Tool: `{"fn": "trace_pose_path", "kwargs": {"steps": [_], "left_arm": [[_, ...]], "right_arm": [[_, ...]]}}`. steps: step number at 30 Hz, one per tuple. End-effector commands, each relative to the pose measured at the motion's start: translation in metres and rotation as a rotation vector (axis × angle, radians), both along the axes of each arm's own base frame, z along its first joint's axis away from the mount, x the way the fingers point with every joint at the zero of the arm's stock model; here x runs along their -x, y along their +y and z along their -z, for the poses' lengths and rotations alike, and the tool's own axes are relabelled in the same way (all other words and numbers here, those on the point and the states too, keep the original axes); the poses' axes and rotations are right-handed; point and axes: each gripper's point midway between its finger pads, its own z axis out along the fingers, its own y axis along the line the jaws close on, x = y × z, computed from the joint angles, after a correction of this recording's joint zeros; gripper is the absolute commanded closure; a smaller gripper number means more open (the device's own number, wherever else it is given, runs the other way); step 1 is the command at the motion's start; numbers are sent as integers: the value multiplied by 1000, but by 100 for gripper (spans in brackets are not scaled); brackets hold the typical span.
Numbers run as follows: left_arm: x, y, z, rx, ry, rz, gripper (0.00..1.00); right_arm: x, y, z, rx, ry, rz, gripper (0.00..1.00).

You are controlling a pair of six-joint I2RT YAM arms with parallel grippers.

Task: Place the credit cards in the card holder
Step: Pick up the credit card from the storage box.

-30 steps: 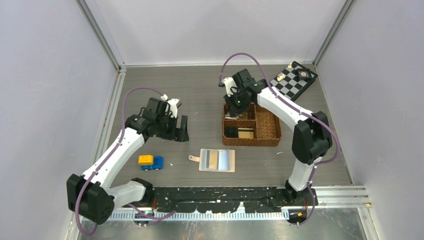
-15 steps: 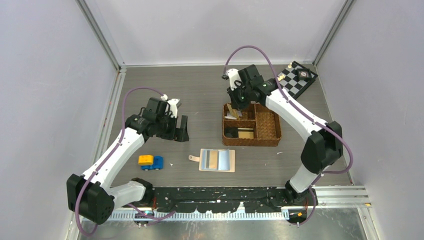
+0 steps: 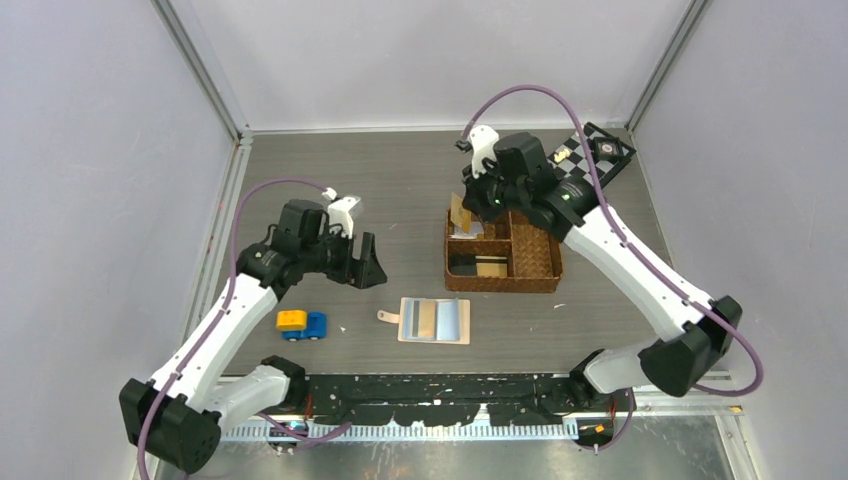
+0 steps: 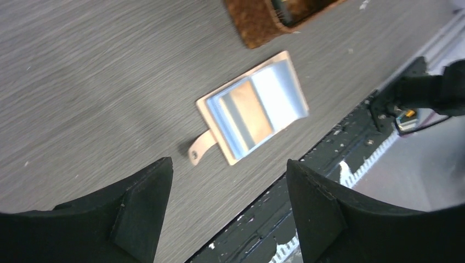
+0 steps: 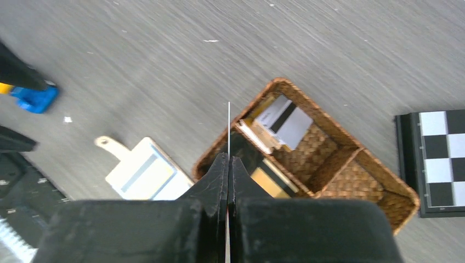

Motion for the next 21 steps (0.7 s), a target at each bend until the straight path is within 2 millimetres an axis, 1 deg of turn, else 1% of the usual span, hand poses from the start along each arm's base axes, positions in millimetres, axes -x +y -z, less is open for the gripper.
{"fn": "trace_pose_path", "kwargs": {"steps": [1, 5, 6, 8, 11, 16, 17, 20, 21], "left_arm": [[12, -32, -36, 206, -95, 172, 23], [37, -56, -46, 323, -58, 330, 23], [42, -60, -46, 331, -48, 359, 23], [52, -67, -48, 346, -39, 411, 23], [65, -76, -53, 386, -24, 480, 22], [77, -84, -55, 414, 3, 535, 22], [78, -85, -55, 415, 8, 538, 23], [81, -88, -56, 424, 21, 552, 30], [82, -88, -56, 430, 25, 556, 37]], "right_arm": [[38, 8, -29, -173, 74, -17, 99], [83, 27, -18, -290, 249, -151, 100], [94, 34, -23, -338, 280, -201, 99], [118, 45, -22, -416, 371, -292, 100], [144, 58, -28, -502, 467, -402, 100], [169, 72, -34, -551, 552, -526, 100], [171, 73, -35, -556, 557, -538, 100], [175, 79, -37, -564, 560, -566, 100], [176, 80, -37, -564, 562, -574, 100]]}}
